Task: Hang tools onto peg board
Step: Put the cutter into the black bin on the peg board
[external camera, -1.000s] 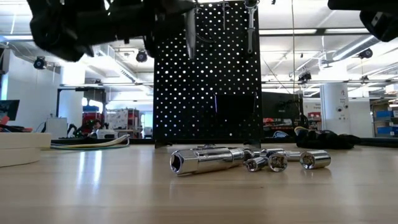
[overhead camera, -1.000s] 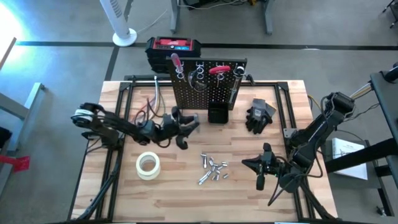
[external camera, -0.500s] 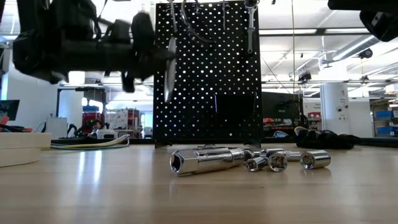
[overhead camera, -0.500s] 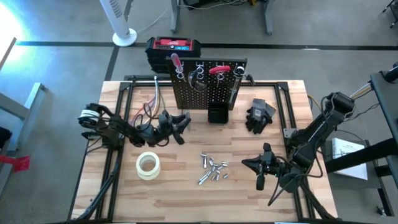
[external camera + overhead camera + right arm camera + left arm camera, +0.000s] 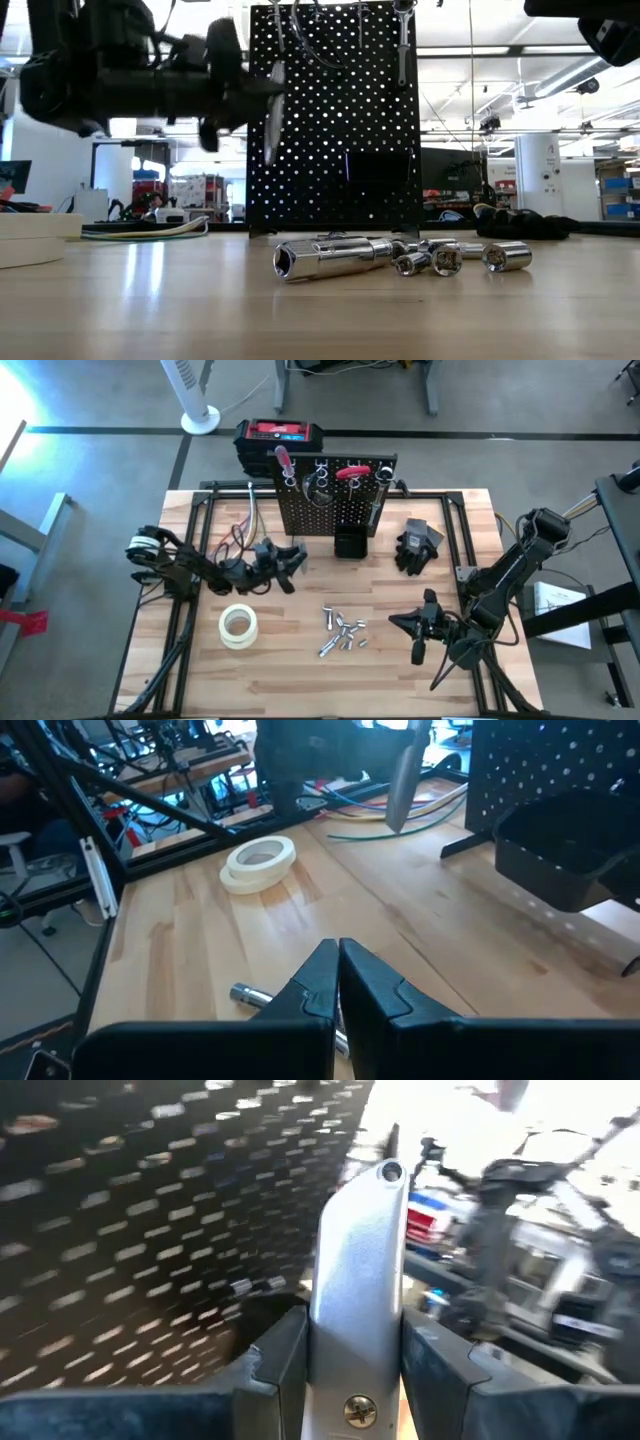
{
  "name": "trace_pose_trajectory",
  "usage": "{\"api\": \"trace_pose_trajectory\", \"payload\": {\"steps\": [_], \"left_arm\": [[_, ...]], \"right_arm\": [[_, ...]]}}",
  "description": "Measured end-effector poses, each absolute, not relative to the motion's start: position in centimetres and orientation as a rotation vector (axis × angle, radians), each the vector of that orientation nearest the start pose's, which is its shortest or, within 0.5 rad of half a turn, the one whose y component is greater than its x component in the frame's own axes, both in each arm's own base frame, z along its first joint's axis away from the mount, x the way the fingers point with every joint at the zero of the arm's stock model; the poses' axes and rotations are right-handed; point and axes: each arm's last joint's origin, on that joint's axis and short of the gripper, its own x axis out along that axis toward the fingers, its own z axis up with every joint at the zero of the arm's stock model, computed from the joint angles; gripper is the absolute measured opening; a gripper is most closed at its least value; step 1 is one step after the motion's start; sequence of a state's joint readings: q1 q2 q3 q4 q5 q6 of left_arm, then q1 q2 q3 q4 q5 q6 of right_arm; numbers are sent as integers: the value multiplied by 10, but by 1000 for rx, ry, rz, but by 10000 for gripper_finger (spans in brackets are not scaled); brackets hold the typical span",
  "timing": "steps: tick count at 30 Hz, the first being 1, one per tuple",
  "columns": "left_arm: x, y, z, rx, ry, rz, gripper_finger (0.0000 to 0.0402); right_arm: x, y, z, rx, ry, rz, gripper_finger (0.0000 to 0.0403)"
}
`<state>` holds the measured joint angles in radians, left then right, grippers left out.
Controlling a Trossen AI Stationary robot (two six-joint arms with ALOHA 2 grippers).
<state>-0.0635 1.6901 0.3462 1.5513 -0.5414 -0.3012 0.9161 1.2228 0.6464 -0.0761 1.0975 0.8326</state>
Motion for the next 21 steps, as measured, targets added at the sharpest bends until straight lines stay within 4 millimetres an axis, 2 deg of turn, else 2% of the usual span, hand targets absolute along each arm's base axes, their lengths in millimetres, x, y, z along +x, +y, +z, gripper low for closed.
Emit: {"api": "trace_pose_trajectory", "payload": {"steps": [5,9,11,15,21], "left_arm": [[282,-4,172,-342,-296,368,114],[311,2,174,-498,-257,382,114],[327,6,171,-521,-185,391,114],[352,4,173,-422,-105,330,114],[374,-3,198,-274,-162,221,114]], "right_arm": [[162,169,219,272,243,-301,2],[162,169,220,279,241,-301,2],[162,169,220,287,239,-302,2],[162,169,220,296,239,-300,2],[162,170,219,294,244,-298,2]]}}
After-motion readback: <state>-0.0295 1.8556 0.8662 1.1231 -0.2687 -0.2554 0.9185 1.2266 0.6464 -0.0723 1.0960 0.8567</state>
